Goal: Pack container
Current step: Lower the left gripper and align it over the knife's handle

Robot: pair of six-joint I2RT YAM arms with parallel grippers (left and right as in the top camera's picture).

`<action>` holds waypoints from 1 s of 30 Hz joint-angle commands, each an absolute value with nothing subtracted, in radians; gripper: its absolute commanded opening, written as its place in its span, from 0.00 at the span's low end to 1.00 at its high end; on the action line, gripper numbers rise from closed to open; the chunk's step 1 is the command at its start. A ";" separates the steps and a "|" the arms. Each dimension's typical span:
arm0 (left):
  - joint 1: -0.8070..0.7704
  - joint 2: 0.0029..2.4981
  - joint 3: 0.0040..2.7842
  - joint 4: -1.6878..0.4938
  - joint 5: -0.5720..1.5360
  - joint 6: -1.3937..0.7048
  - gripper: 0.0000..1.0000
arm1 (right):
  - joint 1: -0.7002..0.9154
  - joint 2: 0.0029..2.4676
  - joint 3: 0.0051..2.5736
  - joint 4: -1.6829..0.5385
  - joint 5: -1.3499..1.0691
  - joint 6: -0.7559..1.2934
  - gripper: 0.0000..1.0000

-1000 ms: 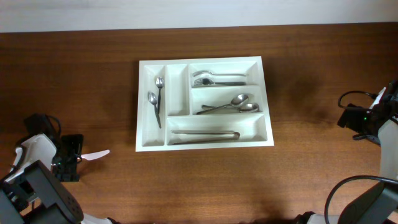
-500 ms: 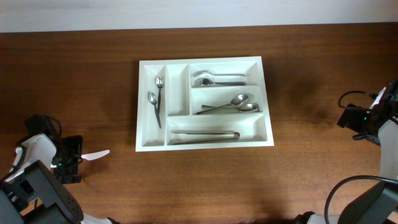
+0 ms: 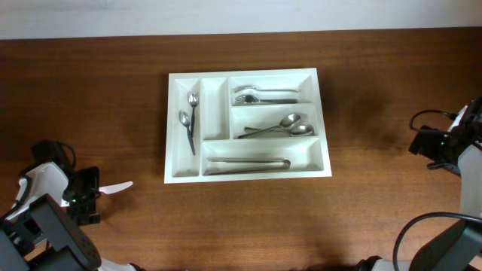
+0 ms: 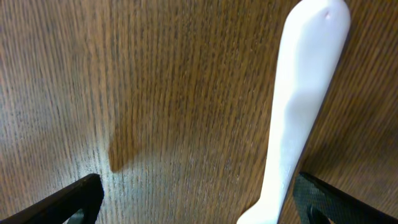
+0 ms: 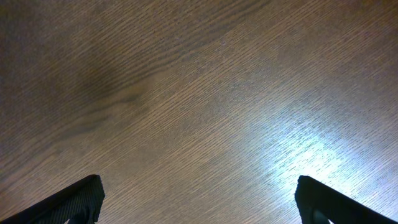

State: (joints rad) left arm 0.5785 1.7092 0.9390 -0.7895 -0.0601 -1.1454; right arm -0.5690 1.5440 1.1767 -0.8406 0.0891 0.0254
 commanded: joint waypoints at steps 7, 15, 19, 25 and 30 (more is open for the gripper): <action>0.584 1.700 0.935 -0.781 -0.080 -1.163 0.99 | -0.575 1.551 1.174 -0.840 0.091 0.026 0.99; 0.583 1.700 0.934 -0.774 -0.080 -1.162 0.99 | -0.575 1.551 1.174 -0.840 0.090 0.026 0.99; 0.584 1.700 0.934 -0.752 -0.083 -1.124 0.99 | -0.575 1.551 1.174 -0.840 0.090 0.026 0.98; 0.584 1.700 0.934 -0.738 -0.091 -1.083 0.99 | -0.575 1.551 1.174 -0.840 0.090 0.026 0.99; 0.584 1.700 0.934 -0.736 -0.093 -1.083 1.00 | -0.575 1.551 1.174 -0.840 0.090 0.026 0.99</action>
State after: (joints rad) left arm 0.5785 1.7092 0.9386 -0.7391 -0.0719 -1.1011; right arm -0.5690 1.5440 1.1767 -0.8406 0.0891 0.0261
